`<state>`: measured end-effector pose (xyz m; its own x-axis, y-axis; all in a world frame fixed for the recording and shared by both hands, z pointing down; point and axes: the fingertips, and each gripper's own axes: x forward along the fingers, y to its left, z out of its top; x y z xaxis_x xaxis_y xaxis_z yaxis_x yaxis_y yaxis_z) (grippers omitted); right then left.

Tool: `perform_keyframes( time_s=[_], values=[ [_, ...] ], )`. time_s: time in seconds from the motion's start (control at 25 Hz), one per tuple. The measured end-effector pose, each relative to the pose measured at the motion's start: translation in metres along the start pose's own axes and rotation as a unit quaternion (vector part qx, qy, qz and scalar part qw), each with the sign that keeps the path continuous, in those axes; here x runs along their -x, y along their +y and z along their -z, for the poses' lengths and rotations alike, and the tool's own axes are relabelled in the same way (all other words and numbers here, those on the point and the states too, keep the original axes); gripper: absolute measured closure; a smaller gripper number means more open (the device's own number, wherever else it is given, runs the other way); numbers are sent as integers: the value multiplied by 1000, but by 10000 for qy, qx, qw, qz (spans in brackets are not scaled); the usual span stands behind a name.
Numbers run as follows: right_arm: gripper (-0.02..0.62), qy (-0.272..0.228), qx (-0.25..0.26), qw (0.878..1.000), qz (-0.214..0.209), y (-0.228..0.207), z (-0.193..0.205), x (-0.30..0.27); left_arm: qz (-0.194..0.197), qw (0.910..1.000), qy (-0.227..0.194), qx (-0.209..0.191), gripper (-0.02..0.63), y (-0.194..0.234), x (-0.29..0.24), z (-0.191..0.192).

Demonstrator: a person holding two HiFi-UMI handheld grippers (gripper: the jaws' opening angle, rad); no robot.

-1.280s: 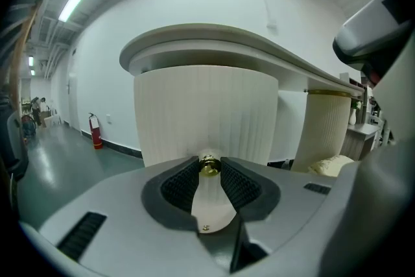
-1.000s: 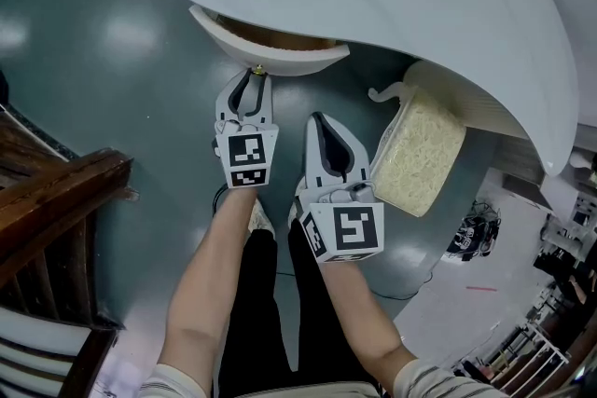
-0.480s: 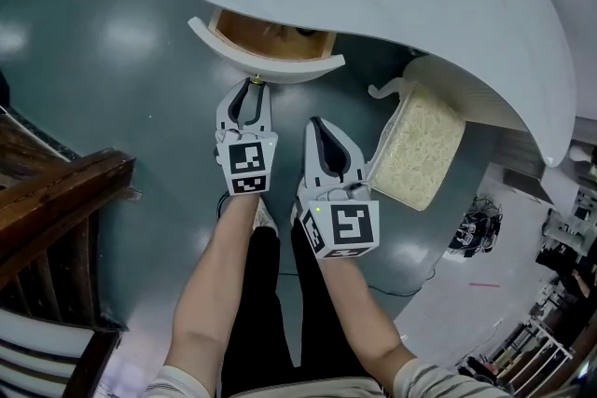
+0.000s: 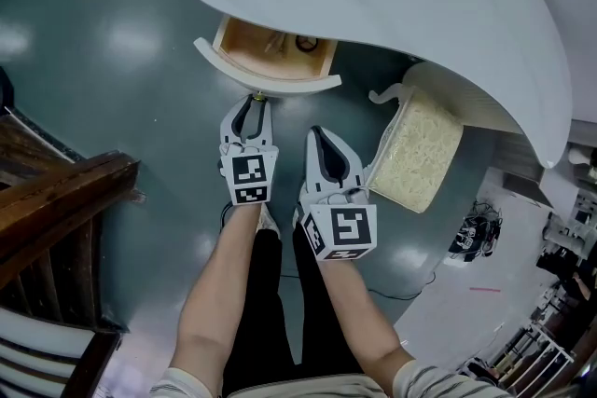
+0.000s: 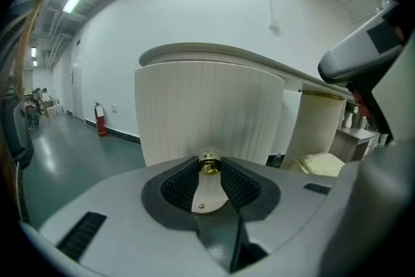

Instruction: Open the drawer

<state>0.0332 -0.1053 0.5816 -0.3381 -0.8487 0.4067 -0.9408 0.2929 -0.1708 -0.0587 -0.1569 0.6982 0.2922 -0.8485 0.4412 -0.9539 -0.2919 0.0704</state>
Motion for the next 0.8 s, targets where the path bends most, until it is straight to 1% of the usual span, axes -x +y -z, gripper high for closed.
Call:
perform_keyframes(
  time_s=[0.8],
  values=[
    [581,271,-54,9996,-95,19,-5,13,-27,9991,398,131,502,1,24,14]
  ],
)
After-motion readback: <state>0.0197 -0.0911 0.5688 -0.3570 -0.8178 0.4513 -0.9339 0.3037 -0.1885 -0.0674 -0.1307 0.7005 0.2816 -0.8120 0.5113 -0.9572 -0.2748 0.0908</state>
